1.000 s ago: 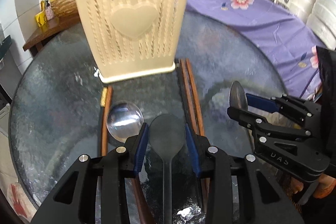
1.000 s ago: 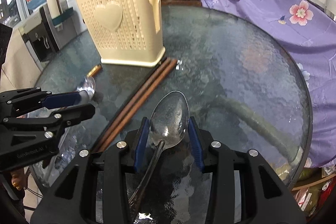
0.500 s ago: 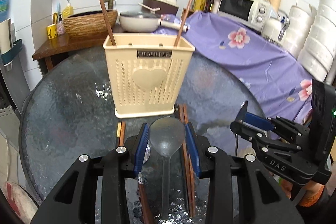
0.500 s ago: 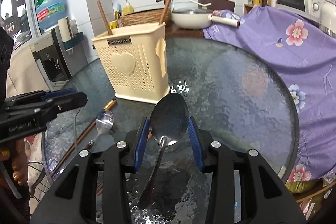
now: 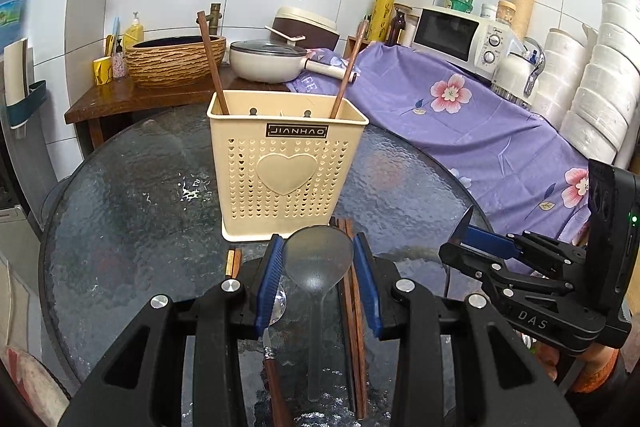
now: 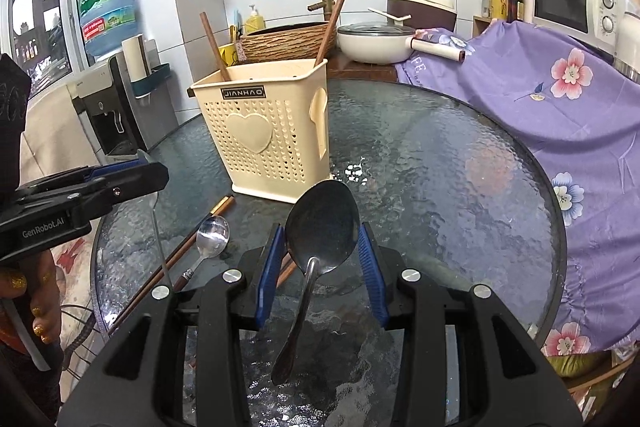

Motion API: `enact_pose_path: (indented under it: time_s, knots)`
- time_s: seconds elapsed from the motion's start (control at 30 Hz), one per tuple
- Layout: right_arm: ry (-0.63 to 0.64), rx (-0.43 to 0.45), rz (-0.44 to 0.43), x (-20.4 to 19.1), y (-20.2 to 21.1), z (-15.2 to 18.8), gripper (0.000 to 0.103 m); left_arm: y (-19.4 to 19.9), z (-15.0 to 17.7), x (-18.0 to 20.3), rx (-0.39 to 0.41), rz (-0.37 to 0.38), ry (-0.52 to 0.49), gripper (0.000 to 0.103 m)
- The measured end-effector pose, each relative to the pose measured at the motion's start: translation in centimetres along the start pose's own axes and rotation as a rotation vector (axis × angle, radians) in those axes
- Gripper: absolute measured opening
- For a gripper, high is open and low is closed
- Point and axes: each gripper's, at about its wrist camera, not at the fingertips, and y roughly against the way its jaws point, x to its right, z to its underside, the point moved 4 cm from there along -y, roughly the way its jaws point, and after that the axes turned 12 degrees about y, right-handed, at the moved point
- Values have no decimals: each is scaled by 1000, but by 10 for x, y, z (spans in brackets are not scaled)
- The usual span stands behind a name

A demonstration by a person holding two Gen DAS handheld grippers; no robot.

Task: Organize utensils
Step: 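Lift both spoons and lower them handle-first into the utensil holder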

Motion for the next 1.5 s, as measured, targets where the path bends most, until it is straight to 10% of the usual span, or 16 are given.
enact_pose_path:
  time_s: [0.53, 1.13, 1.5]
  knots:
    - [64, 116, -19, -5, 19, -55, 38, 21, -43, 11, 96, 20, -15, 35]
    - [161, 366, 114, 0, 13, -219, 38, 29, -203, 11, 377, -24, 69, 35]
    - [176, 350, 208, -5, -48, -195, 38, -29, -179, -17, 352, -112, 129, 35]
